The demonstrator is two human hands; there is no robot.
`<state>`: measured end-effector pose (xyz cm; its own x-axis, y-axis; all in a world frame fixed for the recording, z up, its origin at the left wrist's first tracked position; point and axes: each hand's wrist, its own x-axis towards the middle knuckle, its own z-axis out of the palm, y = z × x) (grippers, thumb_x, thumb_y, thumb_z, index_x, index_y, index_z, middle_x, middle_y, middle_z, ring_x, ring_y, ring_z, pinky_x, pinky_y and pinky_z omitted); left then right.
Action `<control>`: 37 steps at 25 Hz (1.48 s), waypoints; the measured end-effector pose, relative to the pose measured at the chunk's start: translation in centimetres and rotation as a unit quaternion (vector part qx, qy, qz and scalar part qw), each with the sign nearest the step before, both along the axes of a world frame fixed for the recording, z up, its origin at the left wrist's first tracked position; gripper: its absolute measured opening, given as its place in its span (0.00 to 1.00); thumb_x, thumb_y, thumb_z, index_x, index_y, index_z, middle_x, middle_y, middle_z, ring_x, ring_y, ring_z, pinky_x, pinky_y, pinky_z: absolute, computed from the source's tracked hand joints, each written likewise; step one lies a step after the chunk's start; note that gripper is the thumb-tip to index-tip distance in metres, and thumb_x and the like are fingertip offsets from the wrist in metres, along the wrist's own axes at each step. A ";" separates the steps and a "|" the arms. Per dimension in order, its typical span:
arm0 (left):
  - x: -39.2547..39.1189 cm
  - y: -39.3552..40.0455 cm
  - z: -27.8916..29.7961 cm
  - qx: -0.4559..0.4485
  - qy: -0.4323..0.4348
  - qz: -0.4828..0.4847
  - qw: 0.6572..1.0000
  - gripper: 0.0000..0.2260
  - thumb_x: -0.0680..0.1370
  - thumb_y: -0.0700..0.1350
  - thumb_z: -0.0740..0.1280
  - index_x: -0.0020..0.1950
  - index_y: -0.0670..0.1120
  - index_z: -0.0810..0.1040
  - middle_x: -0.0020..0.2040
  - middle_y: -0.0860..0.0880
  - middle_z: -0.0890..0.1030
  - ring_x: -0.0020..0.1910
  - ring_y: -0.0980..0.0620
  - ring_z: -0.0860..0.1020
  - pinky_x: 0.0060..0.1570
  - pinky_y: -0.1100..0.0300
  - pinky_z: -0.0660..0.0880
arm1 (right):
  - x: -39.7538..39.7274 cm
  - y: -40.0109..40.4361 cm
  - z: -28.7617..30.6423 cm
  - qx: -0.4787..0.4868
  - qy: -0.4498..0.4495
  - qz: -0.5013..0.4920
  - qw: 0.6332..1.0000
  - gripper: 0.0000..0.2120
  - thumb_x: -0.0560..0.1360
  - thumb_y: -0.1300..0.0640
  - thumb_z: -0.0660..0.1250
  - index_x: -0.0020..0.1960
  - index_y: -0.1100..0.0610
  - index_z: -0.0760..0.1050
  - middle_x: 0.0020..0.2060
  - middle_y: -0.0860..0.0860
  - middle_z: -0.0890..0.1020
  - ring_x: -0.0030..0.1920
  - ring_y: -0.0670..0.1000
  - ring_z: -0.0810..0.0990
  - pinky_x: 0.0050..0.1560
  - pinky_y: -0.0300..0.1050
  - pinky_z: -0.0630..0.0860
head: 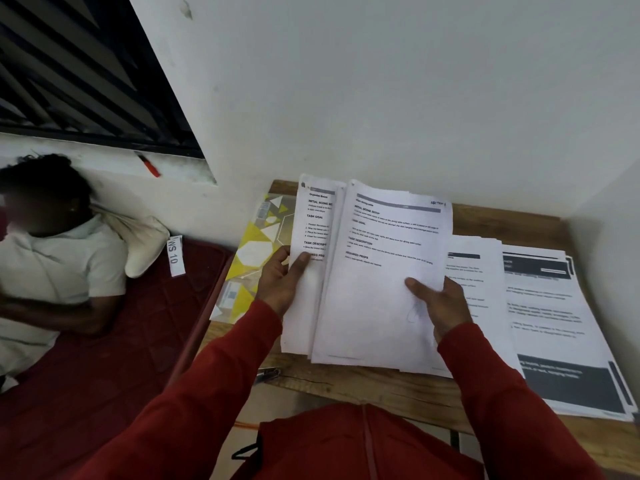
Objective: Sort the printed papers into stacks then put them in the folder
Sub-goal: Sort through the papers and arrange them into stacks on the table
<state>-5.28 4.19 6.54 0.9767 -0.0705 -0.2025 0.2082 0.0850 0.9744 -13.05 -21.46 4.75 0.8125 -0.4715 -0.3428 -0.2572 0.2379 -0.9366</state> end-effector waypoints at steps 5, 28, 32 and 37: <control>1.4 1.4 0.2 -0.006 0.012 0.025 1.000 0.06 0.79 0.45 0.67 0.55 0.49 0.79 0.50 0.44 0.85 0.47 0.44 0.83 0.50 0.49 0.80 | -1.7 -4.8 0.0 0.047 0.007 -0.106 0.993 0.16 0.69 0.65 0.74 0.57 0.59 0.79 0.51 0.55 0.84 0.52 0.58 0.82 0.58 0.56 0.77; 5.4 4.3 -6.0 0.282 0.049 0.028 0.958 0.16 0.78 0.45 0.69 0.64 0.42 0.75 0.59 0.41 0.80 0.58 0.40 0.79 0.57 0.53 0.74 | -3.9 -5.6 -1.3 0.112 0.036 -0.079 0.990 0.23 0.67 0.62 0.76 0.62 0.59 0.78 0.54 0.56 0.84 0.55 0.58 0.82 0.58 0.56 0.78; 3.4 3.4 -5.2 0.482 -0.114 0.021 0.869 0.22 0.77 0.52 0.68 0.69 0.46 0.71 0.66 0.42 0.73 0.64 0.41 0.72 0.64 0.47 0.69 | -3.9 -4.6 -1.1 0.067 0.033 -0.052 0.996 0.13 0.71 0.64 0.74 0.54 0.58 0.80 0.50 0.54 0.84 0.51 0.55 0.83 0.57 0.52 0.77; -2.6 -3.6 -1.5 0.238 -0.013 -0.234 0.943 0.13 0.82 0.53 0.59 0.53 0.46 0.78 0.43 0.51 0.80 0.44 0.52 0.76 0.46 0.56 0.75 | -3.4 -2.8 -0.7 0.049 0.033 -0.021 0.998 0.12 0.67 0.63 0.75 0.49 0.55 0.81 0.44 0.50 0.86 0.44 0.50 0.85 0.45 0.44 0.80</control>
<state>-7.87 0.57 5.07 0.8661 -0.4023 -0.2968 0.0902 -0.4583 0.8842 -16.47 -24.28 4.03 0.7671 -0.4658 -0.4412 -0.3052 0.3400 -0.8895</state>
